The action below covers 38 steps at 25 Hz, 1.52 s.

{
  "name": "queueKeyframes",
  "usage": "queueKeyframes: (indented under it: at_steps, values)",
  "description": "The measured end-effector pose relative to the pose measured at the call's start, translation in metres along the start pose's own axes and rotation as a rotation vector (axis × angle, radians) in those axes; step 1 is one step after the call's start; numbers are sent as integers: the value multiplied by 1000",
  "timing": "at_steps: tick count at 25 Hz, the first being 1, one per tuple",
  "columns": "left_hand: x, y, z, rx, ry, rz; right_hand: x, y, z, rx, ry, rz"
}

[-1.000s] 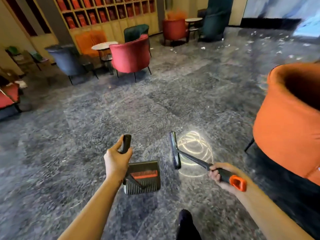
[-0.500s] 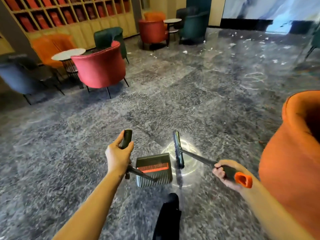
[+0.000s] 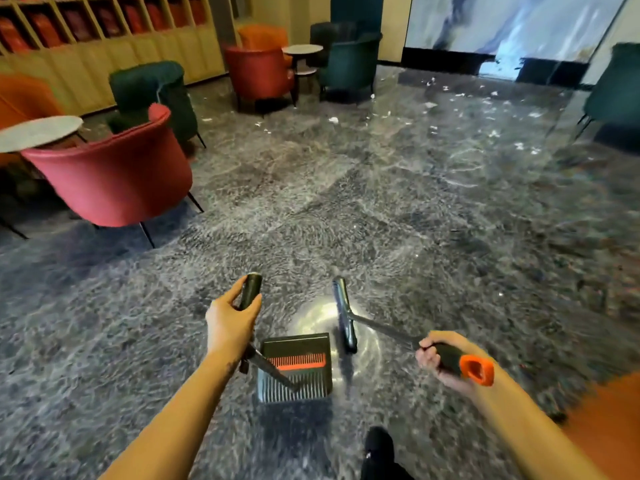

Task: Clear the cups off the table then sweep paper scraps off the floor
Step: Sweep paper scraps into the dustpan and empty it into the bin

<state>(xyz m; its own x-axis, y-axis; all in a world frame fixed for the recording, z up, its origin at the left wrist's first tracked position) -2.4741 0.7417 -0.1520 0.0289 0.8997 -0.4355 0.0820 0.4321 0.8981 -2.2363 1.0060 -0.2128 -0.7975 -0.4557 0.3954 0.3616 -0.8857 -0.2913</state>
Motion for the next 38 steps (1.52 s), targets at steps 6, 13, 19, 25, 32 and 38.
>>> queueKeyframes:
  at_steps: [6, 13, 19, 25, 32, 38]
  values:
    - [171, 33, -209, -5, -13, -64, 68, -228, -136, 20, 8, 30]
    - [300, 112, -435, -65, 55, -48, 181, -504, -245, 9, 20, 58]
    - [441, 146, -680, -51, 95, -33, 295, -732, -393, 62, 20, 183]
    - [549, 212, -912, -53, 80, -10, 435, -935, -483, 136, 7, 243]
    - [660, 237, -1177, -11, 129, -37, 568, -1150, -650, 93, -10, 225]
    - [737, 264, -1407, -57, 177, -56, 711, -1347, -790, 108, -43, 262]
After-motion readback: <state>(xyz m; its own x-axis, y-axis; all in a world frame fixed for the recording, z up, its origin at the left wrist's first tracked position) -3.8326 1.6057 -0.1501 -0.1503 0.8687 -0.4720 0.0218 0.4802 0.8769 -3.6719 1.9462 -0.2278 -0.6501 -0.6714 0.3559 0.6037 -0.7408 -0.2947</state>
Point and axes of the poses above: each hand's wrist, its own z-axis away from the middle knuckle, its own x-axis out of the palm, y = z × x, the point moved 5 cm from there along -z, towards the middle knuckle, and after that the axes turned 7 degrees about y, right-handed, at the moved point
